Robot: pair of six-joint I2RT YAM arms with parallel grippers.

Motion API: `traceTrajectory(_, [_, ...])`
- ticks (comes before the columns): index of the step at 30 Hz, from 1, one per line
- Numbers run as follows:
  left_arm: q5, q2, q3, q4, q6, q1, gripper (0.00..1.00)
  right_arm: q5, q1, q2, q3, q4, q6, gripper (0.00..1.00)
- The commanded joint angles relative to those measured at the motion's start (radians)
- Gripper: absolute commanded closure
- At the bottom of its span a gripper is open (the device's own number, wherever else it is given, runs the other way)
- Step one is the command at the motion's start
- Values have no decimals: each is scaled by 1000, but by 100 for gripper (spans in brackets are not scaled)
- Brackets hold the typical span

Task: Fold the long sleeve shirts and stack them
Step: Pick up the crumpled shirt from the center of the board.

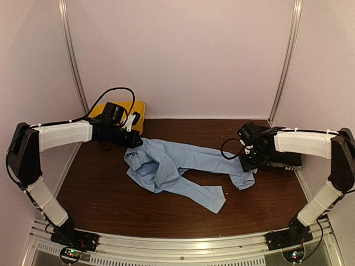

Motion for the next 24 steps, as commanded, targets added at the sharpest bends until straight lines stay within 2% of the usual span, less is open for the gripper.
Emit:
traceTrajectory(1, [32,11,45,76,-14,7,100,49,72,-93,3,-29,12,42])
traceTrajectory(5, [30,12,48,76,-14,7,100,83,149,-118,-1,-55,38,41])
traceTrajectory(9, [28,7,47,74,-13,7,100,53,193,-110,-10,-41,45,42])
traceTrajectory(24, [-38,-43,69,29,0,9,100,73,193,53,-21,-72,66,42])
